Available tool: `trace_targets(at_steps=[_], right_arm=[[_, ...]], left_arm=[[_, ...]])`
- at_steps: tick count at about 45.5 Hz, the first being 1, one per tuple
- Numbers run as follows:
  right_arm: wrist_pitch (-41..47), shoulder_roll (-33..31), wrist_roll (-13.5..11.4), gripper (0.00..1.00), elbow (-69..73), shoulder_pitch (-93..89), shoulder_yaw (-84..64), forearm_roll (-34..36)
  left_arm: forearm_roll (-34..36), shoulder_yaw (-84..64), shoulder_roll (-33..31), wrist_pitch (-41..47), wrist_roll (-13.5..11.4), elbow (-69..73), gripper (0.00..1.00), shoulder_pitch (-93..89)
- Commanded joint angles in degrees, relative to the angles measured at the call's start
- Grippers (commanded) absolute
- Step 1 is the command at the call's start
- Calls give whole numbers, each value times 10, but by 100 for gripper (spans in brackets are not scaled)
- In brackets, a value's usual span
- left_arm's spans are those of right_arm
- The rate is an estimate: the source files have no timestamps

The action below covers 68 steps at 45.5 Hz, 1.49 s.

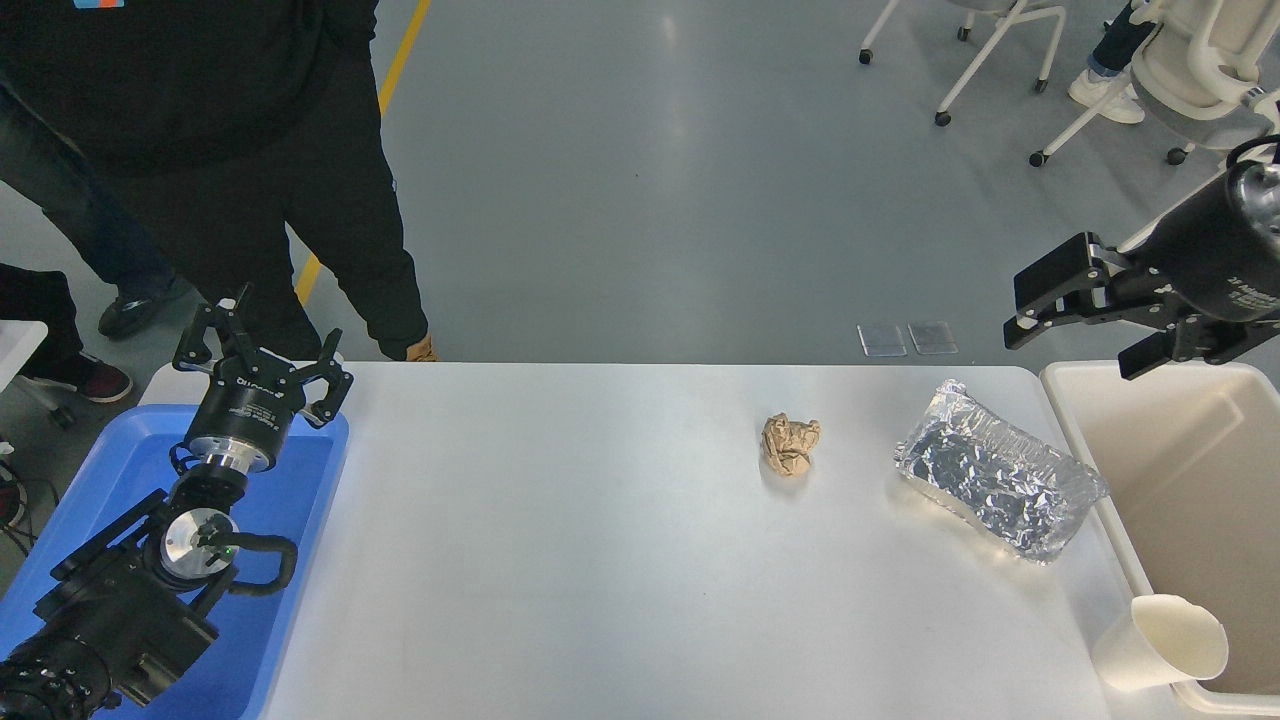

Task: Pick up paper cup place in dustbin

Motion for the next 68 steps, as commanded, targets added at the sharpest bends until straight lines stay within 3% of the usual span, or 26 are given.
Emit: trace_targets(at_steps=[1,15,22,27,33,45,59,68], right_arm=[[5,-9,1,100,9,-10,-16,-35],[5,-25,2,100,-53,-59,-56,104],[5,-27,3,100,-65,-83,-66,129],[5,-56,3,100,-62,-120,-70,107],[5,-89,4,100,-60,-139,-61,14],[-83,-150,5,100,-58,-235,-4,-113],[-230,-166,5,99,-70,-379,7,-135],[-260,-169,5,99,-103,-425,9,-132]], left_arm=[[0,0,0,0,0,0,99,0],[0,-1,0,0,0,0,99,0],[0,0,0,-1,0,0,99,0],[0,-1,0,0,0,0,99,0],[0,0,0,0,0,0,99,0],[0,0,0,0,0,0,99,0],[0,-1,0,-1,0,0,99,0],[0,0,0,0,0,-1,99,0]])
